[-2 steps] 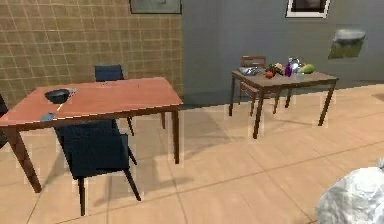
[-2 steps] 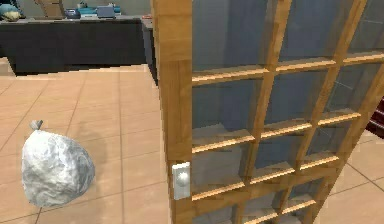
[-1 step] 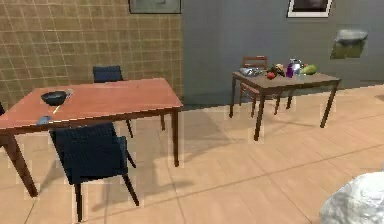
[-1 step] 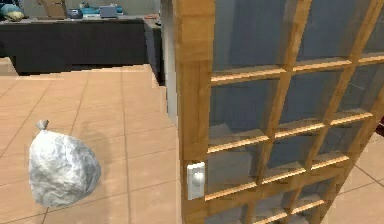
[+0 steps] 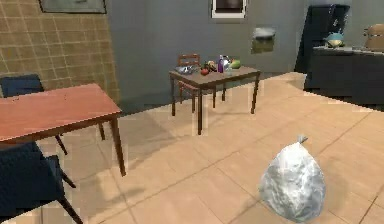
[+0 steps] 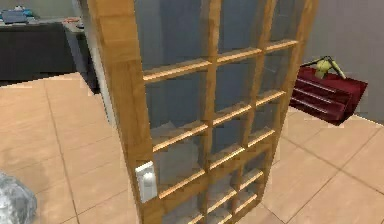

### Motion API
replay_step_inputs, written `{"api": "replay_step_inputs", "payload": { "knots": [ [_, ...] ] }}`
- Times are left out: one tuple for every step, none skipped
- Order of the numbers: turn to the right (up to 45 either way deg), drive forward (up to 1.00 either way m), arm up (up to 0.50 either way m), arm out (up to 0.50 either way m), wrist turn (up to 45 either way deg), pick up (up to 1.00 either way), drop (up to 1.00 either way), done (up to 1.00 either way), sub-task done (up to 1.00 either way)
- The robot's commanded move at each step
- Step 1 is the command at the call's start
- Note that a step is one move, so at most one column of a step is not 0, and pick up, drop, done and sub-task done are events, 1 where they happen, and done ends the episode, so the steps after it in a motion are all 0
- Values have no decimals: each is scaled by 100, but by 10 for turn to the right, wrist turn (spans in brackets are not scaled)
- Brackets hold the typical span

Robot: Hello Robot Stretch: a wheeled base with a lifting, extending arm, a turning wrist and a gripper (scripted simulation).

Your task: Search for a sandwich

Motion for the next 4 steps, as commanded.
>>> {"api": "replay_step_inputs", "payload": {
  "knots": [
    [0,100,0,0,0,0,0,0,0],
    [0,10,0,0,0,0,0,0,0],
    [0,55,0,0,0,0,0,0,0],
    [450,0,0,0,0,0,0,0,0]
  ]
}}
